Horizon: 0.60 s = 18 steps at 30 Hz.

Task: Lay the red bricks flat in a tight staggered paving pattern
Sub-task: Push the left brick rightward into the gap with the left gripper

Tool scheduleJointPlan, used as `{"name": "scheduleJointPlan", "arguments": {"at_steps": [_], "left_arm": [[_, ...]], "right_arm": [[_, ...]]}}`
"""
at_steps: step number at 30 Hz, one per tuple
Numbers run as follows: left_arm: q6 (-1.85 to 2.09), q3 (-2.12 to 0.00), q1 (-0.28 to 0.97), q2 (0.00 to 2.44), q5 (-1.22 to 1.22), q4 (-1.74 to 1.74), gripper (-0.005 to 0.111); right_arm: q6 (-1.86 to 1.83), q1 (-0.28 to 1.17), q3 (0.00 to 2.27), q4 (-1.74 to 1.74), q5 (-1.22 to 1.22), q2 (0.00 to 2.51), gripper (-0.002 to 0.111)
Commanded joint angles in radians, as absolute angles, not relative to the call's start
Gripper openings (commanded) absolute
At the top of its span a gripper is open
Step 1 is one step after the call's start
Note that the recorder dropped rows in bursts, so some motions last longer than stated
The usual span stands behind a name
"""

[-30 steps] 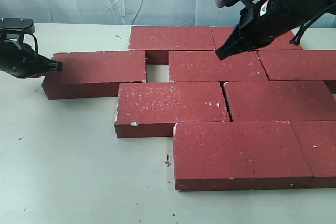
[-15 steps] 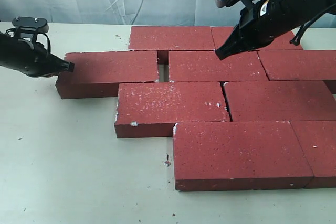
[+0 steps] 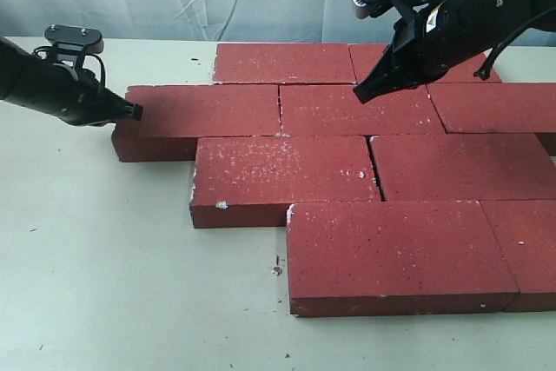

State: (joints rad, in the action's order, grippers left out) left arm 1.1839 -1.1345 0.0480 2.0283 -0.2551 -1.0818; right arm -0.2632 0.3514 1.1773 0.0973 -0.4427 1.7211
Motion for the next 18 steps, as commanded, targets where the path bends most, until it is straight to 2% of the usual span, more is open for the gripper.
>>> {"name": "scheduleJointPlan", "arguments": {"at_steps": [1,10,18], "left_arm": [[1.186,-1.155,0.064,2.061,-0.27,-1.082,0.0],[1.184,-1.164,0.052,2.059,-0.268,-1.03,0.0],[1.158,-1.164,-0.058,2.053,-0.279,-1.02,0.0]], "right_arm": [[-0.266,0.35,1.172,0.103,-0.427,1.721,-0.001],[-0.266,0.35,1.172,0.103,-0.427,1.721,-0.001],[-0.266,0.35,1.172,0.104,-0.428,1.721,-0.001]]}}
